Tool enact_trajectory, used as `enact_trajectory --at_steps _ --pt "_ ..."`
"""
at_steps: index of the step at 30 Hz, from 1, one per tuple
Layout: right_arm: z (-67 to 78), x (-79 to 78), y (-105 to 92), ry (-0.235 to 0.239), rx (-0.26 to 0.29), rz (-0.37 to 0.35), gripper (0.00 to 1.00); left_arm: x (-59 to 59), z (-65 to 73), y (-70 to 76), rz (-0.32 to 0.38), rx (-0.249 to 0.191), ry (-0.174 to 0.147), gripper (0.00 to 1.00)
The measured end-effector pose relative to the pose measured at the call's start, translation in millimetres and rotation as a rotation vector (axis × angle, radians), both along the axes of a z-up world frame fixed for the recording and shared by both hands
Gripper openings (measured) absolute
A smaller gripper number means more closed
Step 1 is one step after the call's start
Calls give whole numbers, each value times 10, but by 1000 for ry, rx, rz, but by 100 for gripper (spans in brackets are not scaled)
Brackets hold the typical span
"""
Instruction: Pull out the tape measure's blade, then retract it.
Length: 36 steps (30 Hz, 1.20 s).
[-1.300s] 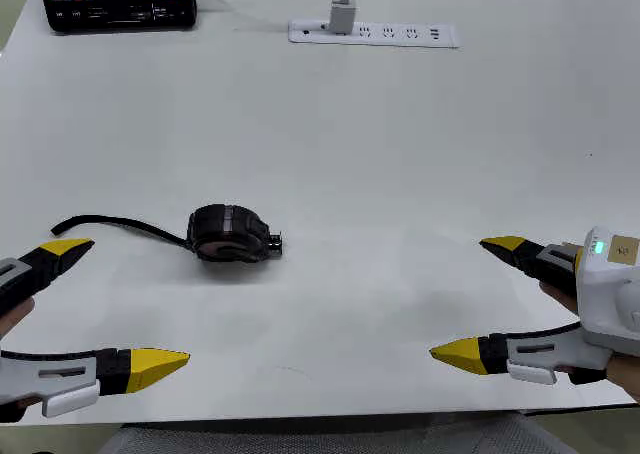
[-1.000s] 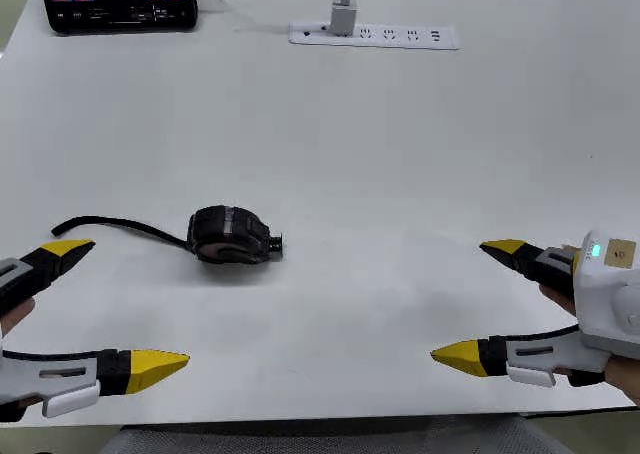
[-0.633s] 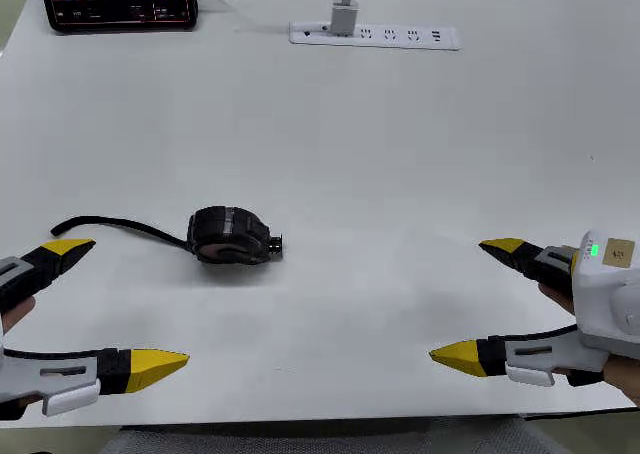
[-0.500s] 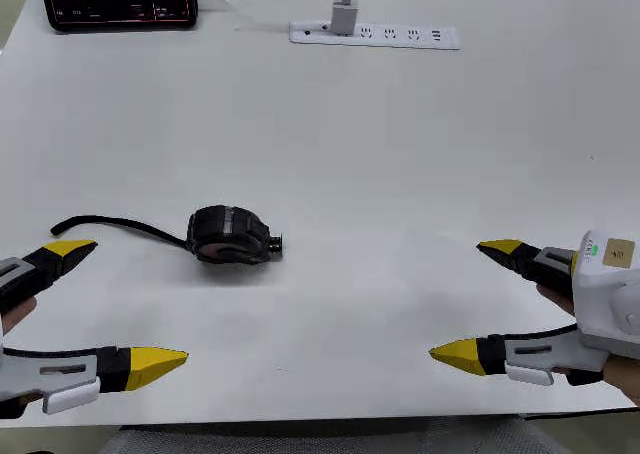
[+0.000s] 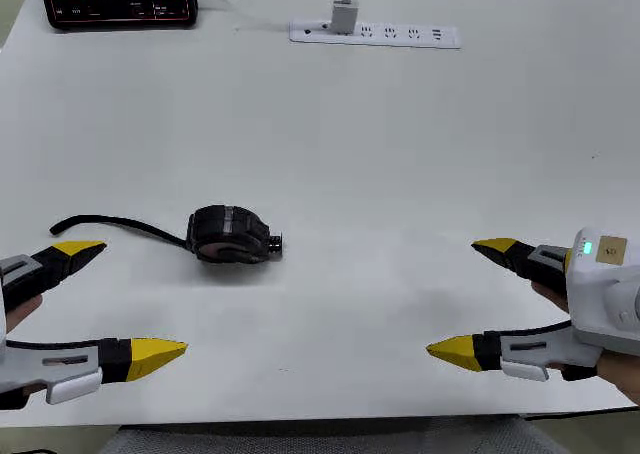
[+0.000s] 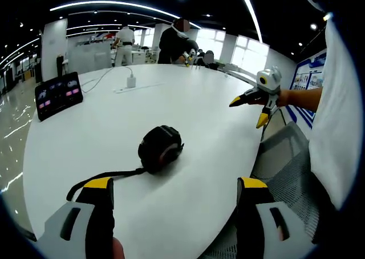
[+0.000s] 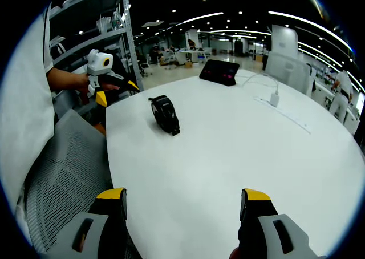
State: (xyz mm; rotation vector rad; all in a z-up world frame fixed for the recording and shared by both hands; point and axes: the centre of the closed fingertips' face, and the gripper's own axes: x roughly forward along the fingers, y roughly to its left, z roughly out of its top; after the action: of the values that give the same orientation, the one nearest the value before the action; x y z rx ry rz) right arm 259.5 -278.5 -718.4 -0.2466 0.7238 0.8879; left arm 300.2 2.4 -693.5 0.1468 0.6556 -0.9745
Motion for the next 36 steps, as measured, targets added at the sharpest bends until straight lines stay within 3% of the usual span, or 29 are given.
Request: enact_trajectory --at_steps 15,36 --pt "-62 154 137 -2 -5 52 81 104 -114 -130 -87 26 0 84" --pt "-208 389 367 12 3 137 81 336 -241 -227 -196 83 -17 84"
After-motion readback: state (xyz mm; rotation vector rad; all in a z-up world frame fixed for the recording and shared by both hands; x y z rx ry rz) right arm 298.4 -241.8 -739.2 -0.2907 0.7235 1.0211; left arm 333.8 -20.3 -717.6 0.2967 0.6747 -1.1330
